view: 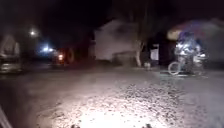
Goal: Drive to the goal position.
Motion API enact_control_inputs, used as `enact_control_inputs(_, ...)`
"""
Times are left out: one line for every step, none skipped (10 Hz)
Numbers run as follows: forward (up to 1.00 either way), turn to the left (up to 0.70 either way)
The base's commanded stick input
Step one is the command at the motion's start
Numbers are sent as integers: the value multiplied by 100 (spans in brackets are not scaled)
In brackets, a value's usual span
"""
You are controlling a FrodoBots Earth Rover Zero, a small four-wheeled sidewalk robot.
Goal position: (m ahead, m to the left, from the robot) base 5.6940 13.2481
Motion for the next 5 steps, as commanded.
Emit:
enact_control_inputs(0,70)
enact_control_inputs(0,70)
enact_control_inputs(0,70)
enact_control_inputs(0,70)
enact_control_inputs(0,70)
